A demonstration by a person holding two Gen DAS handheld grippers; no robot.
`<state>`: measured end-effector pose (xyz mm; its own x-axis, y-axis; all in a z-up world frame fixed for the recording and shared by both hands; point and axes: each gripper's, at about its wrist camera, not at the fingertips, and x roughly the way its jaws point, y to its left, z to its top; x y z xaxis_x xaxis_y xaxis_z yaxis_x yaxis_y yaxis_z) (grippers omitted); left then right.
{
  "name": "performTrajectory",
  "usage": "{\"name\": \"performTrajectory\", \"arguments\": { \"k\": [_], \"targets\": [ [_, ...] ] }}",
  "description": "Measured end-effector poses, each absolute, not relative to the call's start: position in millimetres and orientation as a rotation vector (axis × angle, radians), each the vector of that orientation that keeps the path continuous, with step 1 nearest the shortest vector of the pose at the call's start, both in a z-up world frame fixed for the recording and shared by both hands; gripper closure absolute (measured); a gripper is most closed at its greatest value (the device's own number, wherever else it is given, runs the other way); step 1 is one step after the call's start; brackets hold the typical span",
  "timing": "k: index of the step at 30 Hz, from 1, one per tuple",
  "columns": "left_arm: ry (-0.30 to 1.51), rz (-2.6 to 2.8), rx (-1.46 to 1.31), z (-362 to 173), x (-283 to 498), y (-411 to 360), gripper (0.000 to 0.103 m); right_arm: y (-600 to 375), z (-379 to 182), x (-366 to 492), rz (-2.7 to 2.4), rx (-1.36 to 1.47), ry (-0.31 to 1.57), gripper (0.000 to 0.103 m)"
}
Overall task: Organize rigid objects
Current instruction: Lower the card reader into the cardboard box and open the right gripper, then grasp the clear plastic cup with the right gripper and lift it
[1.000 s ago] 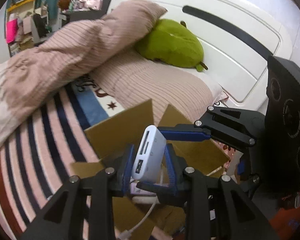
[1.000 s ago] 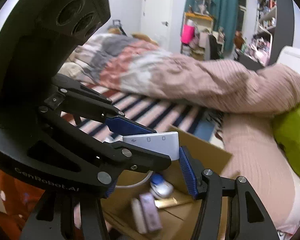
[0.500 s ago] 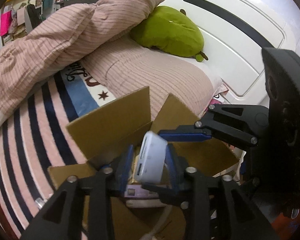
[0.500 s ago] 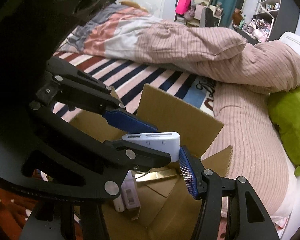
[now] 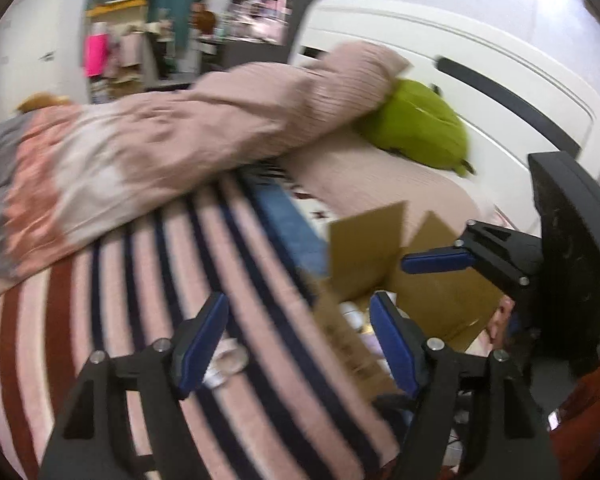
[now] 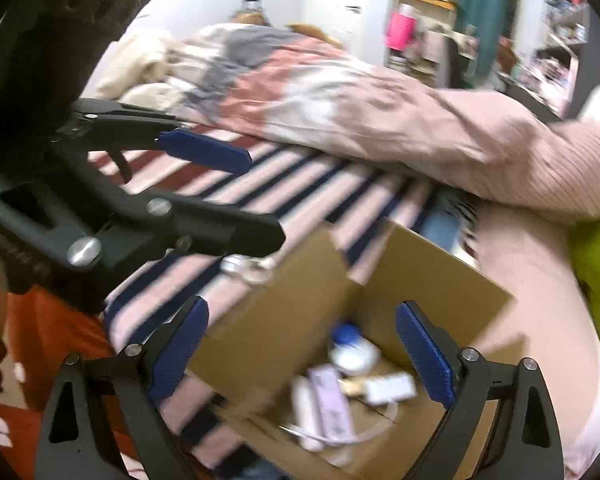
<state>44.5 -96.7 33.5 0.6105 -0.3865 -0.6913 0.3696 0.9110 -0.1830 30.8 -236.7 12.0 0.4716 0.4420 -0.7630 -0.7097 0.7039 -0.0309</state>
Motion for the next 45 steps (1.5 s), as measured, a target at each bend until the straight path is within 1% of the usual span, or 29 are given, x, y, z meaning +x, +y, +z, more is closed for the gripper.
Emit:
{"name": "performTrajectory", "arguments": {
  "k": [1,4,7,10,12,13,15,16,17,18,20,22,25,26,27,33,37,41,42,43,45],
  "targets": [
    [0.8,-0.414,-0.033,32.1,40.3,-84.7,0.032,-225.9,13.8,29.2,0.748,-0.368,0.806,0.0],
    [0.79,-0.323,-0.054,23.2,26.4,-46.0,0.032,-183.6,18.5,21.7,0.806,-0.356,0.778,0.0],
    [0.786,-0.248,-0.067,6.5,17.2,-14.4,0.031,-151.5,11.6,18.7,0.875,-0.311,0.785,0.0],
    [0.796,-0.206,-0.1,-14.6,13.1,11.7,0.031,-117.5,-10.3,17.2,0.929,-0.289,0.826,0.001],
    [0.81,-0.198,-0.117,-31.0,15.3,22.9,0.031,-98.1,-35.6,19.8,0.924,-0.287,0.868,0.002],
    [0.815,-0.196,-0.122,-37.5,16.1,26.7,0.031,-92.6,-47.0,20.3,0.92,-0.284,0.89,0.004],
    [0.829,-0.193,-0.133,-53.1,17.4,37.3,0.031,-82.8,-76.7,29.5,0.903,-0.26,0.955,0.015],
    [0.834,-0.193,-0.138,-57.8,18.5,40.8,0.031,-79.4,-91.5,35.8,0.88,-0.257,0.978,0.018],
    [0.841,-0.194,-0.145,-64.6,19.6,44.6,0.031,-77.6,-103.8,42.9,0.845,-0.261,0.985,0.027],
    [0.844,-0.192,-0.148,-69.0,20.4,47.2,0.031,-78.3,-109.8,47.0,0.82,-0.267,0.981,0.041],
    [0.846,-0.182,-0.152,-76.4,22.1,52.8,0.031,-79.4,-127.8,60.7,0.735,-0.291,0.956,0.055],
    [0.847,-0.176,-0.161,-80.7,23.9,57.0,0.031,-79.4,-136.9,74.8,0.703,-0.294,0.951,0.055],
    [0.85,-0.181,-0.17,-84.4,24.6,60.2,0.031,-76.9,-149.0,95.1,0.65,-0.314,0.939,0.062],
    [0.852,-0.179,-0.169,-84.5,25.3,60.1,0.031,-77.7,-149.3,96.3,0.65,-0.323,0.94,0.067],
    [0.853,-0.177,-0.168,-85.0,26.4,60.1,0.031,-75.4,-151.2,98.5,0.66,-0.33,0.944,0.068],
    [0.871,-0.181,-0.177,-86.4,28.5,57.9,0.031,-71.6,-142.4,86.4,0.888,-0.25,0.978,0.069],
    [0.879,-0.174,-0.164,-86.6,28.6,55.0,0.031,-70.1,-148.4,89.1,0.782,-0.295,0.986,0.066],
    [0.885,-0.164,-0.17,-87.8,27.6,57.2,0.031,-66.1,-162.1,104.6,0.835,-0.188,1.063,0.066],
    [0.888,-0.158,-0.17,-88.6,27.2,58.7,0.031,-63.7,-166.1,107.4,0.831,-0.174,1.075,0.074],
    [0.891,-0.153,-0.17,-89.4,26.6,60.0,0.031,-61.7,-168.0,107.4,0.788,-0.196,1.062,0.083],
    [0.899,-0.151,-0.177,-91.9,26.0,62.5,0.031,-59.6,-166.1,102.9,0.751,-0.235,1.03,0.082]
  ]
}}
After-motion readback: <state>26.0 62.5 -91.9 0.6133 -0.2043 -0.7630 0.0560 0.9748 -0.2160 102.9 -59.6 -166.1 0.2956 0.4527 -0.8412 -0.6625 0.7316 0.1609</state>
